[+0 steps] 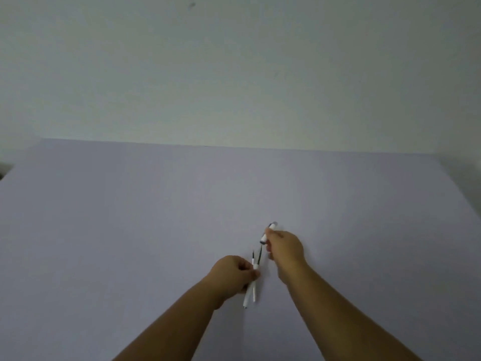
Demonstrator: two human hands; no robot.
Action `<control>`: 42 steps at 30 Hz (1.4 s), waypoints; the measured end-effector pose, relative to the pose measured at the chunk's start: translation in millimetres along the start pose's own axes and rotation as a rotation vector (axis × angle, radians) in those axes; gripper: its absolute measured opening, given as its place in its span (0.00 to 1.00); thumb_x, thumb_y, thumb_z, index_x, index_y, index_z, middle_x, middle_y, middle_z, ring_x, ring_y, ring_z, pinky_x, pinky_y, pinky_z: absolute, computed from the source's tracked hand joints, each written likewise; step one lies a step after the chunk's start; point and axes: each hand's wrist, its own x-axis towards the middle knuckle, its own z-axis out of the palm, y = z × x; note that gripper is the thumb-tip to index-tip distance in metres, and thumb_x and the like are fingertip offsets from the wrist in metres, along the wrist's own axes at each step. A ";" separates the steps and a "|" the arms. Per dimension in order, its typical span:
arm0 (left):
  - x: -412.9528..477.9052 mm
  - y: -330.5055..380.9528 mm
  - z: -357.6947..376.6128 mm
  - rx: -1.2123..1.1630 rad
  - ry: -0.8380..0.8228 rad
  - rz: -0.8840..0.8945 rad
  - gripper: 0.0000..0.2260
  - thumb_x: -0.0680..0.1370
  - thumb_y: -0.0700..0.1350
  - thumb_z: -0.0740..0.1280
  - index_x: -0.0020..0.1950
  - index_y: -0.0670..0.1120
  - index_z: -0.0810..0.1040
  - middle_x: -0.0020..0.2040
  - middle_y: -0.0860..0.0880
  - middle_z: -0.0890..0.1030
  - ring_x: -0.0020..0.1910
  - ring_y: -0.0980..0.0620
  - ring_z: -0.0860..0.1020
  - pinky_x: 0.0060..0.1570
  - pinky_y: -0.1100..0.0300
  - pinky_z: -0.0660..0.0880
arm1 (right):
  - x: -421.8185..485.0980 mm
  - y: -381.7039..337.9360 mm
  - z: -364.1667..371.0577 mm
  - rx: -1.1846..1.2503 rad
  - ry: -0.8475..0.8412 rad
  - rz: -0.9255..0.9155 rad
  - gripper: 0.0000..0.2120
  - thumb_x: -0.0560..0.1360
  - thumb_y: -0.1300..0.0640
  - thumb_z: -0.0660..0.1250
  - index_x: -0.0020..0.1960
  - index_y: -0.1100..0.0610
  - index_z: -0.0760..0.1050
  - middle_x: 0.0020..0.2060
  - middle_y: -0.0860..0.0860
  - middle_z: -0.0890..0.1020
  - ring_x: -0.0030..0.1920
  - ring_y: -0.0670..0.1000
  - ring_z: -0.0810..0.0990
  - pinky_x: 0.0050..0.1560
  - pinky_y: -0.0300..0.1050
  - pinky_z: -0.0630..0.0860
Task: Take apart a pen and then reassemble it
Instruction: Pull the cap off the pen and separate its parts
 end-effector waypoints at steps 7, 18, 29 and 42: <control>-1.0 -12.3 -16.2 -0.183 0.073 -0.022 0.08 0.76 0.45 0.70 0.50 0.42 0.80 0.42 0.45 0.81 0.39 0.52 0.79 0.39 0.64 0.79 | 18.5 4.7 -20.9 -0.493 -0.273 -0.042 0.09 0.74 0.57 0.66 0.37 0.60 0.78 0.37 0.61 0.82 0.38 0.57 0.80 0.52 0.54 0.79; -2.8 -10.9 -13.9 -0.210 0.076 -0.023 0.06 0.77 0.44 0.68 0.49 0.42 0.80 0.44 0.45 0.84 0.42 0.47 0.81 0.46 0.55 0.82 | 6.8 35.8 -0.4 -0.589 -0.084 -0.068 0.11 0.73 0.54 0.67 0.33 0.56 0.76 0.30 0.52 0.79 0.33 0.52 0.78 0.36 0.42 0.74; -9.0 -13.5 -16.9 -0.157 0.101 0.045 0.05 0.76 0.45 0.68 0.44 0.44 0.80 0.40 0.47 0.82 0.37 0.51 0.79 0.40 0.59 0.80 | -5.5 30.9 -2.9 -0.350 0.038 -0.118 0.11 0.75 0.48 0.65 0.45 0.56 0.76 0.37 0.48 0.78 0.41 0.50 0.76 0.40 0.40 0.69; -27.6 1.8 -16.6 -0.137 0.060 0.174 0.08 0.78 0.46 0.65 0.44 0.46 0.82 0.38 0.49 0.83 0.36 0.53 0.79 0.42 0.59 0.80 | -34.7 -7.9 -8.8 -0.022 -0.326 -0.243 0.10 0.73 0.52 0.70 0.34 0.53 0.78 0.22 0.41 0.75 0.31 0.44 0.71 0.36 0.37 0.68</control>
